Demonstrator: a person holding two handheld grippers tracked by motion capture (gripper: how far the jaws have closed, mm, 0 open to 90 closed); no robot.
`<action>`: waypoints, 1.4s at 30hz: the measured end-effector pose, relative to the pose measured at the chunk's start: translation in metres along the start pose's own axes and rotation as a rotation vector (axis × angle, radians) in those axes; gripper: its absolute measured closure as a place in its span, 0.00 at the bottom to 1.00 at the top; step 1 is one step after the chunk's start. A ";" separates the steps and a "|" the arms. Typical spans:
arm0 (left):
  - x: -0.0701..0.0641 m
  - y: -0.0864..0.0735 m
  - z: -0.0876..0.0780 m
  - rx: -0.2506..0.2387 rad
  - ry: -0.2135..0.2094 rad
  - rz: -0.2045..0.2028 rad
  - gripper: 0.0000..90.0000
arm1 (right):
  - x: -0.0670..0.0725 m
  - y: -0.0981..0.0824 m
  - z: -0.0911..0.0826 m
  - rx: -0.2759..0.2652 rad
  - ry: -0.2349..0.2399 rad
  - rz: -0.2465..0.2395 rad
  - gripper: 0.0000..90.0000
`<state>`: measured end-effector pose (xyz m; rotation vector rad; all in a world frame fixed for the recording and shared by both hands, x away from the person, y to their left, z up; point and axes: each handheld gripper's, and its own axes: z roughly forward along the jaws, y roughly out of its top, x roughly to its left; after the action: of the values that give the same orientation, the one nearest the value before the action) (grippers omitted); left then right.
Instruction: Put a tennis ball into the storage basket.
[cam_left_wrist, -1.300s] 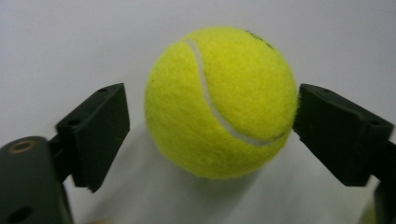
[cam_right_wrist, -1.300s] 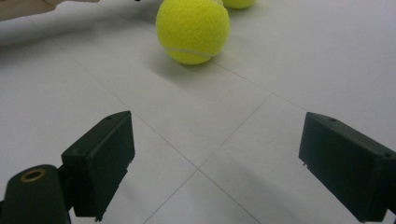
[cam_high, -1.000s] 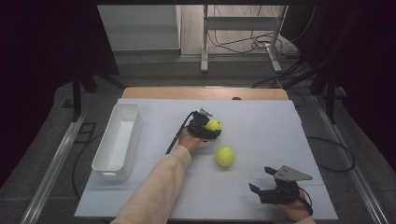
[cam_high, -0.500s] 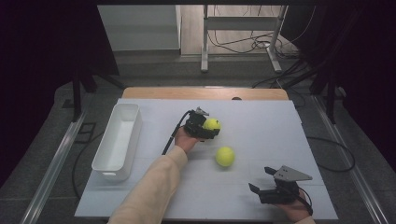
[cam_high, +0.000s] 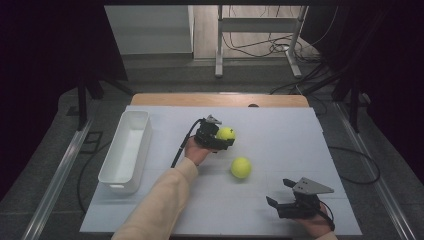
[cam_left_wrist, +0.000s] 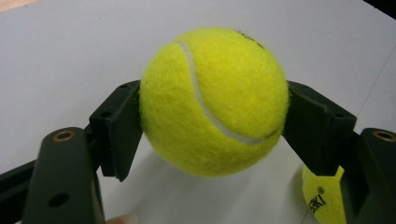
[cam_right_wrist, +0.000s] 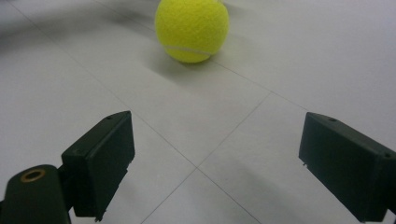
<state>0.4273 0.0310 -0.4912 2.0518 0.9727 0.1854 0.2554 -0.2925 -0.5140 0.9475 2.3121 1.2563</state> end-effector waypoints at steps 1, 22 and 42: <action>0.000 0.000 -0.001 -0.002 0.000 0.000 0.29 | 0.000 0.000 0.000 0.001 -0.001 0.000 0.12; -0.005 -0.006 -0.012 -0.008 -0.025 0.002 0.29 | 0.000 0.000 0.000 0.003 -0.003 -0.001 0.12; -0.007 -0.010 -0.025 -0.031 -0.028 0.005 0.29 | 0.000 0.000 0.001 0.006 -0.006 -0.001 0.12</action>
<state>0.4051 0.0455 -0.4811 2.0232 0.9418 0.1729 0.2557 -0.2924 -0.5146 0.9505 2.3127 1.2447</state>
